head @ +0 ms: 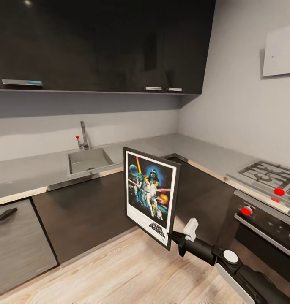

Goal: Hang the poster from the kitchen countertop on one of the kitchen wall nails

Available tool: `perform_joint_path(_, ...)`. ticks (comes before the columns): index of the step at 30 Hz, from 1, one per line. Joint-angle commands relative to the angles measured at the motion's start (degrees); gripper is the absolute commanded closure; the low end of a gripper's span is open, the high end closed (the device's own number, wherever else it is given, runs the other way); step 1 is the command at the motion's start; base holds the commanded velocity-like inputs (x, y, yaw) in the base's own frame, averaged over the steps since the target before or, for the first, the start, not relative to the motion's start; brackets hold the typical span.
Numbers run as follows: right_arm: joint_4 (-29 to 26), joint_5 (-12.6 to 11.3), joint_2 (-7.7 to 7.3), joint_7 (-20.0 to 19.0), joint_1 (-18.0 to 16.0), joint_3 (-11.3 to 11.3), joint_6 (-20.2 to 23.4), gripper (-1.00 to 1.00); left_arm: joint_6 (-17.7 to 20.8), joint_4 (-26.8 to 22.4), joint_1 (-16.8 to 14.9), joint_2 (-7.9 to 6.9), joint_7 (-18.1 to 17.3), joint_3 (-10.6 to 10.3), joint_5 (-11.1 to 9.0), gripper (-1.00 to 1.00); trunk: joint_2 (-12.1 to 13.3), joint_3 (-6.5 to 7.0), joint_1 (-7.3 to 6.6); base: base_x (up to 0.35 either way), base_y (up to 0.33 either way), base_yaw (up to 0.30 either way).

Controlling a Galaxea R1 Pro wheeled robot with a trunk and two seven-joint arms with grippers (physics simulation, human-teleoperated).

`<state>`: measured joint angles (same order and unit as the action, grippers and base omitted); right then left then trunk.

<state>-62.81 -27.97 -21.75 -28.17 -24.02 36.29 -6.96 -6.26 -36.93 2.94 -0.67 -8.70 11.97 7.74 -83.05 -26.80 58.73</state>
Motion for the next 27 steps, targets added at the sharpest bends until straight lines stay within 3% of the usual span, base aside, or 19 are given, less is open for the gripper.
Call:
perform_joint_path(1, 0.2, -0.6, -0.05, -0.2, -0.1, 0.2, 0.1, 1.0, -0.2, -0.1, 0.0, 0.06, -0.4, 0.3, 0.6, -1.0, 0.0, -0.05, 0.0, -0.051, 0.059, 0.0)
perform_joint_path(6, 0.8, -0.7, 0.03, -0.2, -0.1, 0.2, 1.5, 1.0, -0.2, -0.1, 0.0, 0.06, -0.4, 0.3, 0.6, -1.0, 0.0, -0.05, 0.0, -0.012, 0.014, 0.0)
perform_joint_path(27, 0.8, -0.6, 0.47, -0.1, -0.1, 0.1, 1.6, 1.0, -0.2, -0.1, 0.0, 0.06, -0.4, 0.3, 0.6, -1.0, 8.4, 2.26, -4.61, 0.0, 0.0, 0.0)
